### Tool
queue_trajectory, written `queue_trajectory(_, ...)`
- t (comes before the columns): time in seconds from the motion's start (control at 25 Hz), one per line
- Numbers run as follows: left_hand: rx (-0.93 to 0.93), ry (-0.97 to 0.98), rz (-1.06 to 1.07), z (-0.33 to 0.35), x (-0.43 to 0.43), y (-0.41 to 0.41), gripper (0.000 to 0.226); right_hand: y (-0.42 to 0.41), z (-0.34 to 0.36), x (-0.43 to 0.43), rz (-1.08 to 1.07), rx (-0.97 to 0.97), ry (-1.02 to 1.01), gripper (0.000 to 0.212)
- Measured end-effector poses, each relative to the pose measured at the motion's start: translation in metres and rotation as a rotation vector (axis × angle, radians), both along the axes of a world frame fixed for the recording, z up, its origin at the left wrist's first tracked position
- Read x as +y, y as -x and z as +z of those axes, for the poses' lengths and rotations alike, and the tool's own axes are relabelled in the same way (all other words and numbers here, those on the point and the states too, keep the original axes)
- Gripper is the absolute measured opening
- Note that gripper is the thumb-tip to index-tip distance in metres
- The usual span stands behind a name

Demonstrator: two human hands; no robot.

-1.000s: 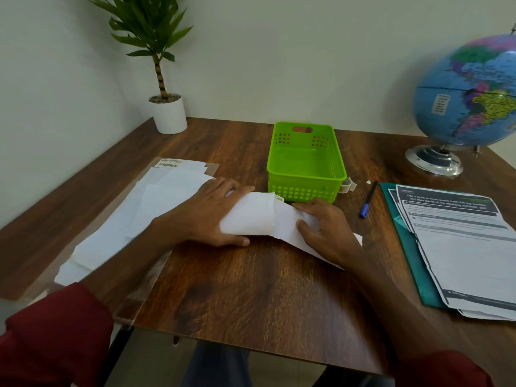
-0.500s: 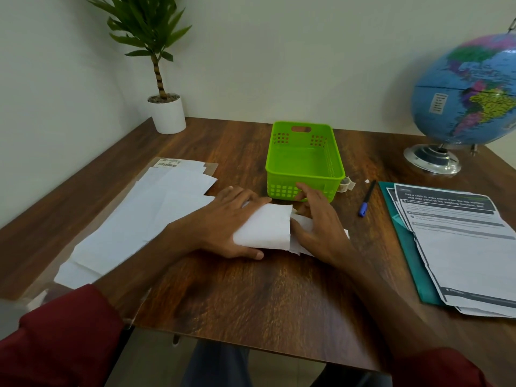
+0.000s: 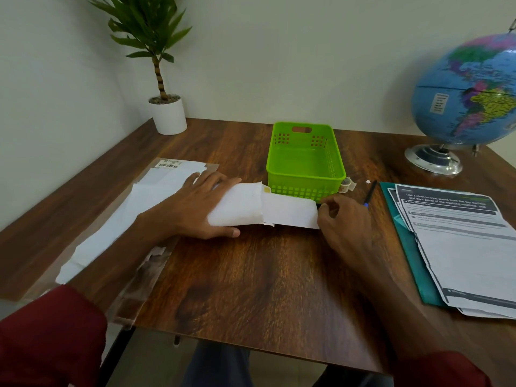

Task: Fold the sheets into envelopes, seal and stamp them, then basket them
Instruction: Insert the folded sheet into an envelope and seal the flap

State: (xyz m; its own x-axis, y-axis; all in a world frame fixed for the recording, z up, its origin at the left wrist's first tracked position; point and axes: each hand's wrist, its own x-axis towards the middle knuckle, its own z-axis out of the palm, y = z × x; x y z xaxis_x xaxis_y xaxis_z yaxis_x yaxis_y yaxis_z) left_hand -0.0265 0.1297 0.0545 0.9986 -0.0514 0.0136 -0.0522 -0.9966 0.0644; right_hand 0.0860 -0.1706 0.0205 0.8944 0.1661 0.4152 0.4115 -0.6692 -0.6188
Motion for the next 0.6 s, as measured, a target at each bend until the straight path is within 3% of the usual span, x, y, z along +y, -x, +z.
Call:
queue_trajectory(0.36,-0.091,-0.07,-0.056,-0.013,-0.031,-0.002,0.113,0.01,-0.002,0.012,0.202,0.036,-0.131,0.016)
queue_trajectory(0.6,-0.132,-0.105,-0.018,-0.019,-0.044,-0.008,0.116,0.009,-0.003,0.011,0.196,0.079,-0.247,0.016)
